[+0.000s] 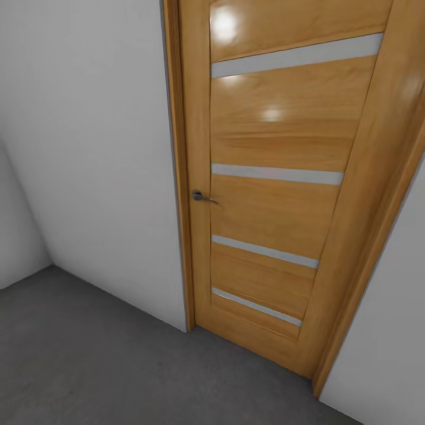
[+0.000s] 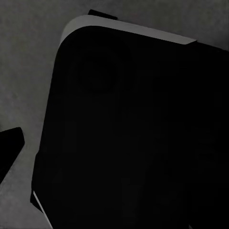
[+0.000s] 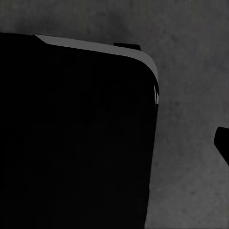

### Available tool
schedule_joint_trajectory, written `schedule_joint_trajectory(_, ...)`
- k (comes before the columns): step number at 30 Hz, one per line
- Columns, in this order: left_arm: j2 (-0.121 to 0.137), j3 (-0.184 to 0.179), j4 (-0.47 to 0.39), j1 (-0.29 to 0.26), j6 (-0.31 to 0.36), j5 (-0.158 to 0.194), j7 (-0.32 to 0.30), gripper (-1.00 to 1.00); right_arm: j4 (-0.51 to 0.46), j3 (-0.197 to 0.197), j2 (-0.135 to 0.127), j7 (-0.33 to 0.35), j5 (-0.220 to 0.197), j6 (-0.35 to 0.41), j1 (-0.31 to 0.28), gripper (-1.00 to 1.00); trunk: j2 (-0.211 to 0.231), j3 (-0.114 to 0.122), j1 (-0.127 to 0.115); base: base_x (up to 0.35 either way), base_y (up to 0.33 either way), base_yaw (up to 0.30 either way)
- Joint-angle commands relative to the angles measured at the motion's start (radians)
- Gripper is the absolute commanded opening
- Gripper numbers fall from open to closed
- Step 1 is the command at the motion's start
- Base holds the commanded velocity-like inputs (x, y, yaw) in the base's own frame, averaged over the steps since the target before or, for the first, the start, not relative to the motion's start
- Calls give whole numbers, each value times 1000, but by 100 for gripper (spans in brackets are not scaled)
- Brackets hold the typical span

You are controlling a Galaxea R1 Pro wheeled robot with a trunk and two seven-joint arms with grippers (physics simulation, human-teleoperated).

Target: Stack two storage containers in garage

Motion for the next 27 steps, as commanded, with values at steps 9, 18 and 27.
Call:
schedule_joint_trajectory(9,0,6,0,0,-1,2,0,100,0,11,0,-1,1,-2,0,100,0,-1,0,236,218,-244)
schedule_joint_trajectory(18,0,6,0,0,-1,2,0,100,1,11,0,-1,2,-2,0,100,0,-1,0,74,50,-244)
schedule_joint_trajectory(27,0,6,-1,0,-1,2,0,100,0,11,0,-1,1,-2,0,100,0,-1,0,3,2,-244)
